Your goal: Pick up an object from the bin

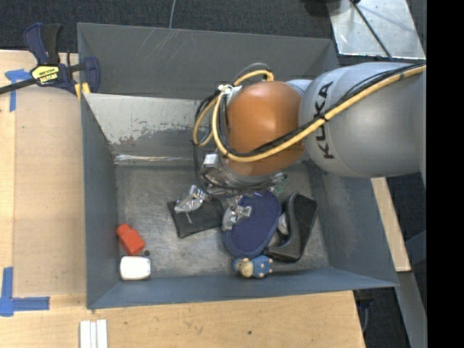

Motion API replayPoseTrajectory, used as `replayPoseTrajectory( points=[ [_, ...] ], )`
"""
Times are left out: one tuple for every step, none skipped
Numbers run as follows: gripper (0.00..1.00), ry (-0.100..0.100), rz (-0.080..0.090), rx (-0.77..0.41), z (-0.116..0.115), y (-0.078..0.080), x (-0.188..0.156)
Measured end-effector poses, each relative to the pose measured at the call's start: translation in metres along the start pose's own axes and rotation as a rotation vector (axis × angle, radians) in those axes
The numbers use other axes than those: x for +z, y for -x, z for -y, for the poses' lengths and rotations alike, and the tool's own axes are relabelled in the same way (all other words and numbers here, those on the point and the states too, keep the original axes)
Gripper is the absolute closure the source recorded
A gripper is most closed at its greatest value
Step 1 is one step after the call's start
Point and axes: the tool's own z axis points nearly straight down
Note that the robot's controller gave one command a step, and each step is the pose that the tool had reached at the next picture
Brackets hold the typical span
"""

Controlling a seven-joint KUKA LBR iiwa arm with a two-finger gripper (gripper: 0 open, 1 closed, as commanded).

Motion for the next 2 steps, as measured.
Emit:
replayPoseTrajectory(
  points=[
    [0.00,0.007,-0.003,-0.313,0.0051,0.0086,0.0255],
    [0.00,0.007,-0.005,-0.310,0.0051,0.0100,0.0230]
  ],
)
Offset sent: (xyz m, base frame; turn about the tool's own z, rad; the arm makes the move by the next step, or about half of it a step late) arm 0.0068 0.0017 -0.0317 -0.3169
